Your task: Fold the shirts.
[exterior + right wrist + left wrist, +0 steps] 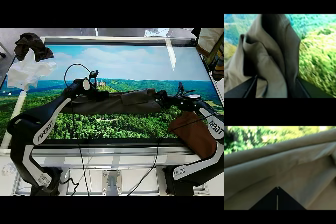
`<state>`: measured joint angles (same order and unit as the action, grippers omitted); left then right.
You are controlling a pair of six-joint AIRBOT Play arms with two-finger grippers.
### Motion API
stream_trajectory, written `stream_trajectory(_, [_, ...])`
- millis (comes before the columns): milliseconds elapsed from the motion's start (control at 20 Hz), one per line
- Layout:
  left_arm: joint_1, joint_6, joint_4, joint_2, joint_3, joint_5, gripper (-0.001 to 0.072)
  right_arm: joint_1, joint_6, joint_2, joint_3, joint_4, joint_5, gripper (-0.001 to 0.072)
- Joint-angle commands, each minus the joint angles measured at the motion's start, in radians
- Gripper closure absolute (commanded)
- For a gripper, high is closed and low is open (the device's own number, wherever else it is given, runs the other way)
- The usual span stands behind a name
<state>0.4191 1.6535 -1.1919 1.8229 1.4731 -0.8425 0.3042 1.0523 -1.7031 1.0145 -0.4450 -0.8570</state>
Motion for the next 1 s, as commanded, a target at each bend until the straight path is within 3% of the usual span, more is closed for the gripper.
stream_trajectory(0, [0.0, 0.011, -0.007, 0.018, 0.005, -0.042, 0.0693, -0.001, -0.011, -0.022, 0.004, 0.035, 0.016, 0.0158])
stream_trajectory(200, [0.0, 0.009, 0.044, 0.032, 0.005, -0.043, 0.0693, -0.024, -0.051, -0.022, 0.006, 0.088, 0.025, 0.0172])
stream_trajectory(250, [0.001, 0.001, 0.066, 0.037, 0.005, -0.047, 0.0693, -0.039, -0.051, -0.022, 0.006, 0.085, 0.025, 0.0213])
stream_trajectory(300, [0.001, -0.005, 0.085, 0.039, 0.005, -0.053, 0.0693, -0.057, -0.054, -0.022, 0.006, 0.085, 0.021, 0.0312])
stream_trajectory(350, [0.005, -0.006, 0.09, 0.04, 0.005, -0.058, 0.0693, -0.074, -0.055, -0.022, 0.006, 0.085, 0.021, 0.0344])
stream_trajectory(500, [0.026, -0.02, 0.102, 0.04, 0.005, -0.077, 0.0692, -0.106, -0.055, -0.022, 0.006, 0.085, 0.003, 0.0347])
stream_trajectory(550, [0.033, -0.021, 0.104, 0.04, 0.005, -0.082, 0.0692, -0.109, -0.055, -0.022, 0.006, 0.086, -0.018, 0.0427])
stream_trajectory(600, [0.041, -0.024, 0.107, 0.04, 0.005, -0.087, 0.0692, -0.11, -0.056, -0.022, 0.006, 0.086, -0.043, 0.0619])
stream_trajectory(650, [0.049, -0.025, 0.11, 0.04, 0.005, -0.092, 0.0692, -0.109, -0.057, -0.022, 0.006, 0.086, -0.061, 0.0691])
stream_trajectory(950, [0.059, -0.027, 0.12, 0.04, 0.005, -0.114, 0.0692, -0.078, -0.052, 0.068, 0.006, 0.023, -0.109, 0.0691])
